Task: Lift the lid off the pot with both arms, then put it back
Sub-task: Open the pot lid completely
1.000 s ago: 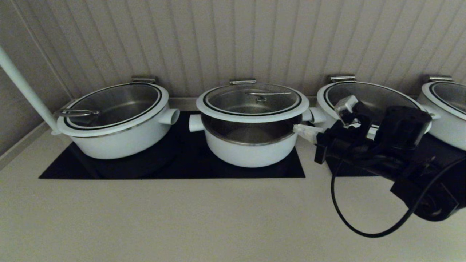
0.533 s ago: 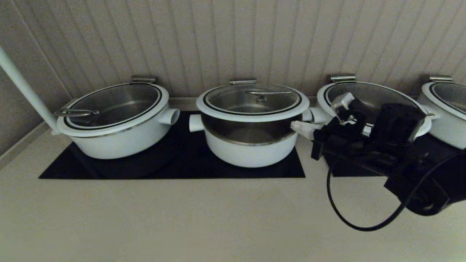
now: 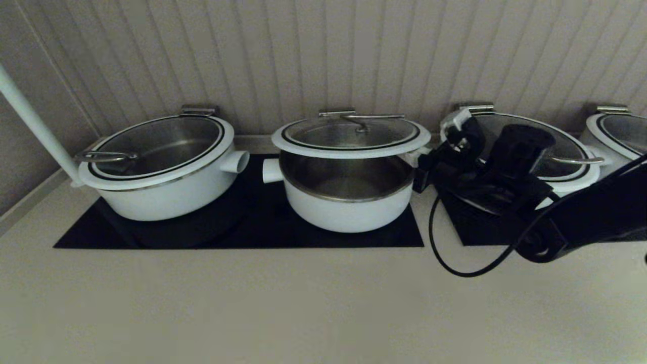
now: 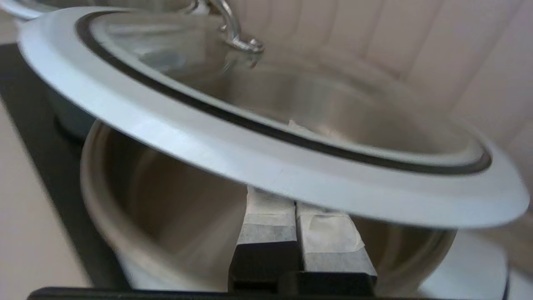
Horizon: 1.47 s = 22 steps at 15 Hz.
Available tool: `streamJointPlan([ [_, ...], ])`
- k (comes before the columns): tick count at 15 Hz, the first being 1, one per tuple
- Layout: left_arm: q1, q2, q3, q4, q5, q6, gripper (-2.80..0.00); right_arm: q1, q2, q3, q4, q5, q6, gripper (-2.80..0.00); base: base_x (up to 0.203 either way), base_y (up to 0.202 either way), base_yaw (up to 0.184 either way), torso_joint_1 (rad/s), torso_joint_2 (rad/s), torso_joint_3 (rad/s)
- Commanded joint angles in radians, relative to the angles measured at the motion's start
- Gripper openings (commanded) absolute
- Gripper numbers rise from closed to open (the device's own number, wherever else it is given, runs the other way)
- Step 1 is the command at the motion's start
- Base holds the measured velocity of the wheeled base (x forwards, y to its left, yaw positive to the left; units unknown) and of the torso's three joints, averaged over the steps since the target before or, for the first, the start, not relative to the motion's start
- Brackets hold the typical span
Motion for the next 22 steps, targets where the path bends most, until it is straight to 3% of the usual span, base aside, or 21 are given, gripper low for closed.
streamJointPlan([
  [1,0.001,0.0,0.0,0.0,0.001,0.0,-2.8,0.001,0.016,-0.043,-0.008,0.002,-0.002,-2.8,0.0,0.0,0.0,0.0,0.0,0.0],
  [22,0.001,-0.001,0.0,0.0,0.001,0.0,-2.8,-0.023,-0.011,-0.201,0.051,0.002,-0.01,-2.8,0.0,0.0,0.0,0.0,0.0,0.0],
])
